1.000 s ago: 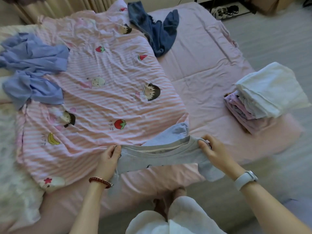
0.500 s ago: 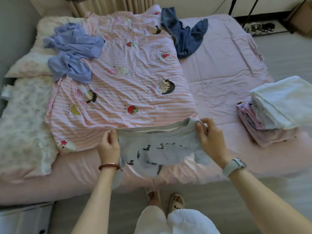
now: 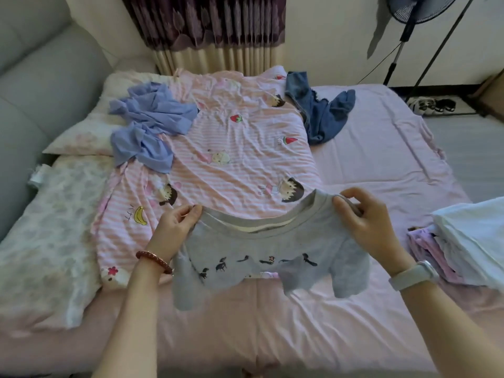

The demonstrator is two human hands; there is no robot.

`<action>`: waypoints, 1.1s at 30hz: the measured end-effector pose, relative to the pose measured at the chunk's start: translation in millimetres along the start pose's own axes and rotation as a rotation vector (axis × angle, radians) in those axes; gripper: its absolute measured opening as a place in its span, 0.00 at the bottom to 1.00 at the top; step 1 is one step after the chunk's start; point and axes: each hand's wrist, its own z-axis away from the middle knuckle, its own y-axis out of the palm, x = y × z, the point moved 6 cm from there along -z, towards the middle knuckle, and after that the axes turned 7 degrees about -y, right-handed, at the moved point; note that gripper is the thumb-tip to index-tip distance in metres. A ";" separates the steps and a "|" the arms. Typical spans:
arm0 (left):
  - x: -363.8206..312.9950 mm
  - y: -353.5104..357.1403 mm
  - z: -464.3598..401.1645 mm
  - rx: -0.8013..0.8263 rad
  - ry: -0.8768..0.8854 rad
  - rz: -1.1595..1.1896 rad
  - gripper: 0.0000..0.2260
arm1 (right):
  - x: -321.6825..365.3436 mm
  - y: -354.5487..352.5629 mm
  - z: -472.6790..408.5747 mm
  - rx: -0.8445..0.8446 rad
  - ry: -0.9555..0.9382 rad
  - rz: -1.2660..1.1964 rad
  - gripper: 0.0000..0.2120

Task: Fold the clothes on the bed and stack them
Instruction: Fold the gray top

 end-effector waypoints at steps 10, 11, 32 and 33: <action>-29.7 3.0 -229.3 -0.357 0.117 -0.353 0.12 | -104.1 109.4 -173.6 -0.027 0.226 0.416 0.13; -28.0 7.1 -259.2 -0.372 0.123 -0.400 0.14 | -120.2 122.1 -194.0 -0.019 0.243 0.442 0.15; 323.6 35.7 -103.2 -0.513 -0.764 -0.228 0.09 | -299.2 227.0 158.9 0.262 0.964 0.259 0.12; 324.4 36.2 -104.6 -0.499 -0.756 -0.240 0.08 | -301.0 228.8 163.0 0.236 1.001 0.225 0.12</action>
